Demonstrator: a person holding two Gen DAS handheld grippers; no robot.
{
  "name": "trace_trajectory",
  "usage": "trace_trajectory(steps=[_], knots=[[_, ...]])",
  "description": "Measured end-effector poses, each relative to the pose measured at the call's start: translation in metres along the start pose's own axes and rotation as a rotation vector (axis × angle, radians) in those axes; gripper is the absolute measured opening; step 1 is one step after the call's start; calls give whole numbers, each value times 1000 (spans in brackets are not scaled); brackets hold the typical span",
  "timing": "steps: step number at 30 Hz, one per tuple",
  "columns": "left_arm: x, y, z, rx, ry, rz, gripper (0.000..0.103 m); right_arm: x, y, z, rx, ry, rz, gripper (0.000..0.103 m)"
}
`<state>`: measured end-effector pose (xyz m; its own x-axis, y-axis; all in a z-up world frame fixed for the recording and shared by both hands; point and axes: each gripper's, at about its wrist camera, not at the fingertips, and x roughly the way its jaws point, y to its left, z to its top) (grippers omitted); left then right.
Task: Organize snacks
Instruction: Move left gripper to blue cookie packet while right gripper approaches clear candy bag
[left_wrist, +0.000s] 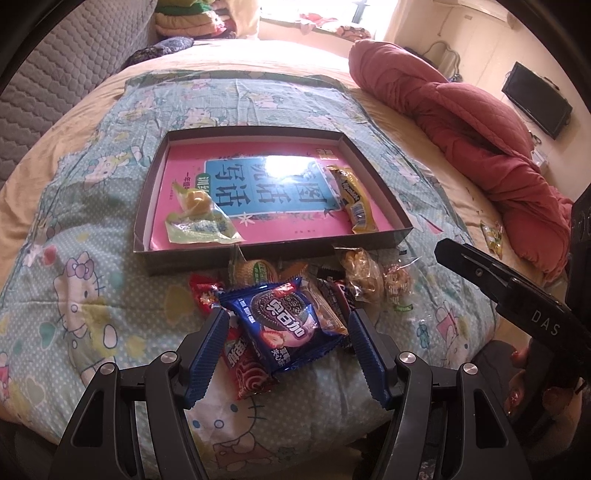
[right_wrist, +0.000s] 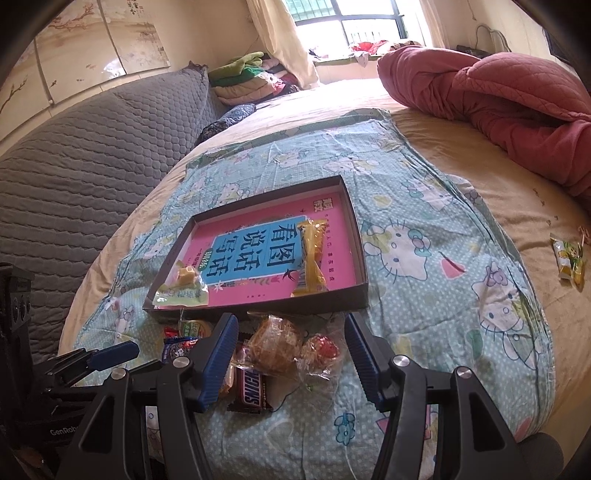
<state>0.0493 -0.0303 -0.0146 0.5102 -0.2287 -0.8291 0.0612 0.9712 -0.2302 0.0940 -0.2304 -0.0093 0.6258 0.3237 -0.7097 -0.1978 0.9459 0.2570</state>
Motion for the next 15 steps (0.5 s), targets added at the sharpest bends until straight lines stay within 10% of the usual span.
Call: trace_trajectory(steps=[15], knots=[[18,6,-4,-74,62,-18,69,31,-18,-15,1,100,-60,60]])
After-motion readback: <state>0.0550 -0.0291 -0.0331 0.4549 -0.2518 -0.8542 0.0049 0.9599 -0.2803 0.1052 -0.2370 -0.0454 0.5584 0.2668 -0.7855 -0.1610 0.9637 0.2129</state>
